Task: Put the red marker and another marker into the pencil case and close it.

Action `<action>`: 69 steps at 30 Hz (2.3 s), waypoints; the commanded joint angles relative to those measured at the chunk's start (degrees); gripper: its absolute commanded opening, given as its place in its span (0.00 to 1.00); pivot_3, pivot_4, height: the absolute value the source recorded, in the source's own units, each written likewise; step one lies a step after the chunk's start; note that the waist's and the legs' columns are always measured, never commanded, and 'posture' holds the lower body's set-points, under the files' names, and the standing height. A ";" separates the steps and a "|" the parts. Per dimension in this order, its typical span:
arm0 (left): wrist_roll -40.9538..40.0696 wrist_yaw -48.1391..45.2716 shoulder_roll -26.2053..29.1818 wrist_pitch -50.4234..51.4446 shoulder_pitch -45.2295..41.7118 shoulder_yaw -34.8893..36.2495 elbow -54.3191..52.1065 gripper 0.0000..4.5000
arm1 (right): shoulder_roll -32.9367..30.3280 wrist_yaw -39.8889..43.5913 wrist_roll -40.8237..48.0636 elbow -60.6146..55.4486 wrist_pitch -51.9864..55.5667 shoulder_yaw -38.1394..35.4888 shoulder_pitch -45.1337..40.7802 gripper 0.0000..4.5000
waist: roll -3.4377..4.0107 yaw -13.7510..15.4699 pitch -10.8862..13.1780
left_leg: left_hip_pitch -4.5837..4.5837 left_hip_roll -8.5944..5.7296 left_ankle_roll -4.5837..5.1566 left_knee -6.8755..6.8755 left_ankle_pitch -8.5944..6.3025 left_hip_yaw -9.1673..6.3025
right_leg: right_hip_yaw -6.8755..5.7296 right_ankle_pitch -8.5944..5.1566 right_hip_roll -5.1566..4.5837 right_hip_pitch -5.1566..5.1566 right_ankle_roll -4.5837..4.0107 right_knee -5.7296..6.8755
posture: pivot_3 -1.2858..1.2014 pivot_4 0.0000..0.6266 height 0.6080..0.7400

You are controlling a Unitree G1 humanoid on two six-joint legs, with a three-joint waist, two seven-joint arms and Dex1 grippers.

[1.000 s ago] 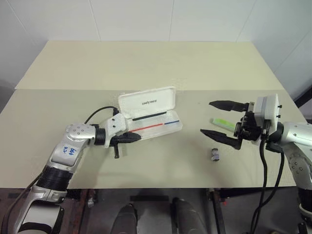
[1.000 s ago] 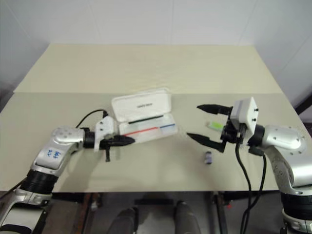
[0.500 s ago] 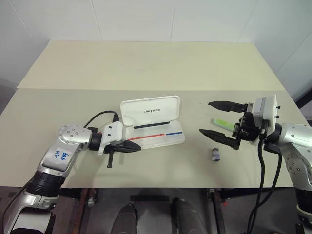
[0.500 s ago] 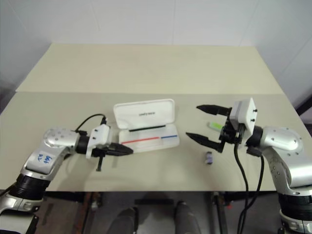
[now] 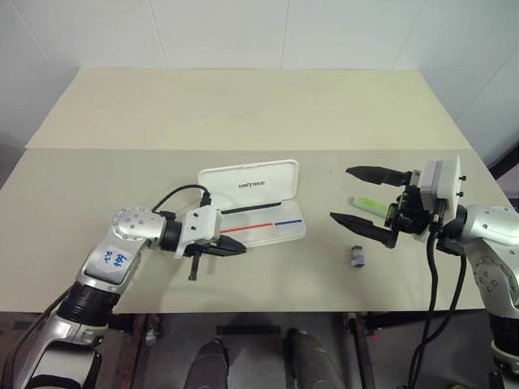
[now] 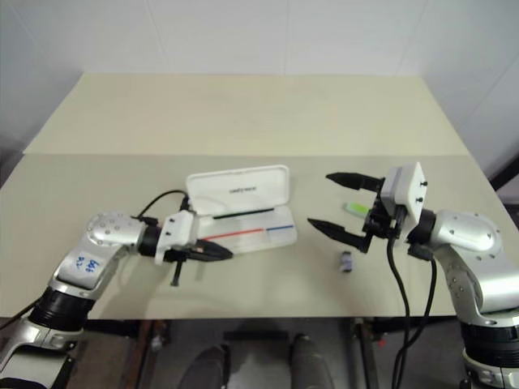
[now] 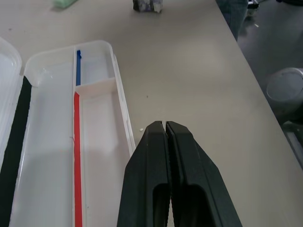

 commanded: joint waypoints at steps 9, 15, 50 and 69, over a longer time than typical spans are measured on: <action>-14.35 5.49 -2.59 6.29 0.41 10.87 -9.72 0.73 | 0.90 1.26 -0.26 1.13 -1.68 0.63 -1.56 1.00 | 0.00 -0.14 0.00 | 0.00 0.00 0.00 0.03 0.00 0.00 | 0.00 0.06 0.00 0.00 0.10 0.04 | 0.52 0.24 1.00; -18.66 11.91 -0.77 11.27 6.46 17.48 -18.43 0.99 | 2.43 3.21 -1.29 5.60 -3.31 2.83 -4.48 1.00 | 0.00 -0.39 0.00 | 0.02 0.00 0.00 0.08 0.00 0.00 | 0.01 0.06 0.00 0.01 0.12 0.06 | 0.52 0.24 1.00; -7.96 18.27 9.44 2.01 31.35 38.10 2.43 0.99 | 5.55 8.12 -0.51 7.01 -2.80 6.77 -9.30 1.00 | -0.10 -1.53 -0.02 | 0.00 0.16 -0.03 -0.13 -0.02 0.16 | -0.05 0.03 0.01 -0.07 -0.37 -0.35 | 0.52 0.24 1.00; -2.60 17.68 9.12 -1.50 23.18 28.42 16.27 0.99 | 4.26 10.80 1.69 -0.92 0.95 8.88 -8.47 1.00 | -0.13 -1.24 -0.04 | 0.04 0.18 -0.04 -0.16 -0.03 0.18 | -0.07 0.04 0.01 -0.07 -0.35 -0.27 | 0.52 0.24 1.00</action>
